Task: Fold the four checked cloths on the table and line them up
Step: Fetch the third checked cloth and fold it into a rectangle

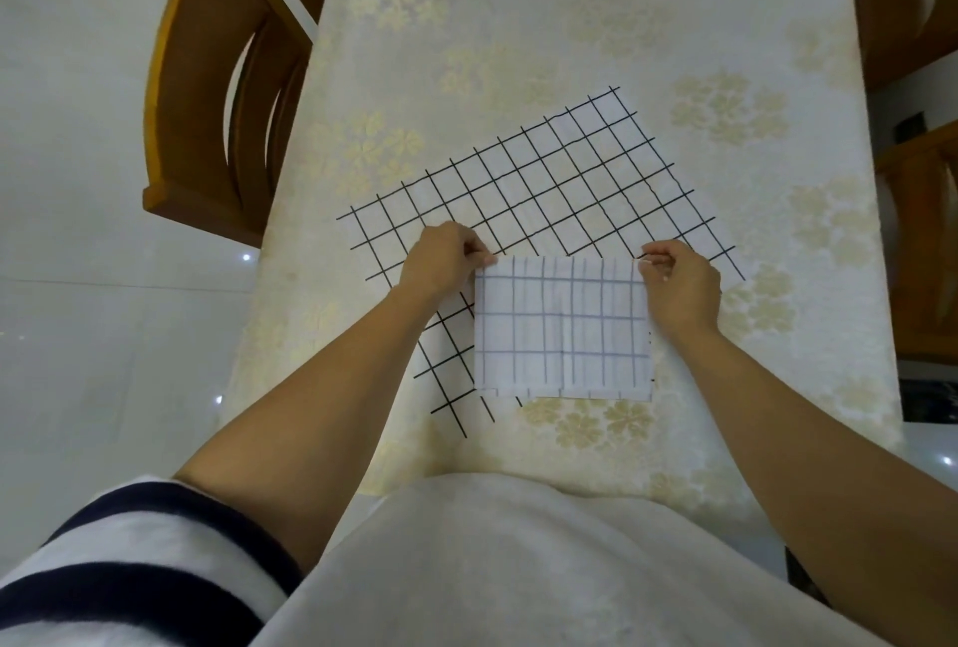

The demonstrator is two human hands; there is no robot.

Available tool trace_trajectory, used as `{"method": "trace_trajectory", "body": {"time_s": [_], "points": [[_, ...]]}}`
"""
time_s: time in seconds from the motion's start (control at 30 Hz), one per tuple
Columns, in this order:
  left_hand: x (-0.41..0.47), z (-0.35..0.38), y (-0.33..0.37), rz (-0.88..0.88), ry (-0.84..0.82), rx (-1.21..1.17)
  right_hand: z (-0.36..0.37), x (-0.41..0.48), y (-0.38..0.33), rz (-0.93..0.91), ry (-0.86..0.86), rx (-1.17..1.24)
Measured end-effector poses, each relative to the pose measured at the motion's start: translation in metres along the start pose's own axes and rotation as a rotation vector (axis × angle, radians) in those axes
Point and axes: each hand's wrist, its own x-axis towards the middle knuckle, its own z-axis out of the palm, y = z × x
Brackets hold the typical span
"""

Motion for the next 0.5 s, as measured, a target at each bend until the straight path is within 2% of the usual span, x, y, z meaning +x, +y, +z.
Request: {"method": "trace_trajectory", "body": {"time_s": [0.03,0.1,0.17,0.2,0.27,0.37,0.43,0.5], "points": [[-0.003,0.002,-0.001,-0.001,0.049,0.035,0.004,-0.005,0.000,-0.046,0.066,-0.077],[-0.011,0.011,-0.002,0.064,0.254,0.282,0.012,-0.019,-0.006,-0.188,0.133,-0.155],[-0.024,0.026,0.005,0.193,0.446,0.418,0.024,-0.036,-0.021,-0.327,0.086,-0.169],[-0.032,0.036,0.012,0.268,0.458,0.420,0.033,-0.045,-0.027,-0.381,0.047,-0.168],[-0.045,0.064,0.022,0.387,0.333,0.436,0.054,-0.059,-0.037,-0.463,-0.044,-0.192],[-0.057,0.099,0.015,0.355,0.114,0.461,0.077,-0.073,-0.032,-0.447,-0.252,-0.358],[-0.058,0.102,-0.001,0.312,0.078,0.514,0.075,-0.075,-0.015,-0.442,-0.301,-0.442],[-0.057,0.091,-0.013,0.292,0.078,0.564,0.060,-0.072,0.004,-0.456,-0.279,-0.521]]}}
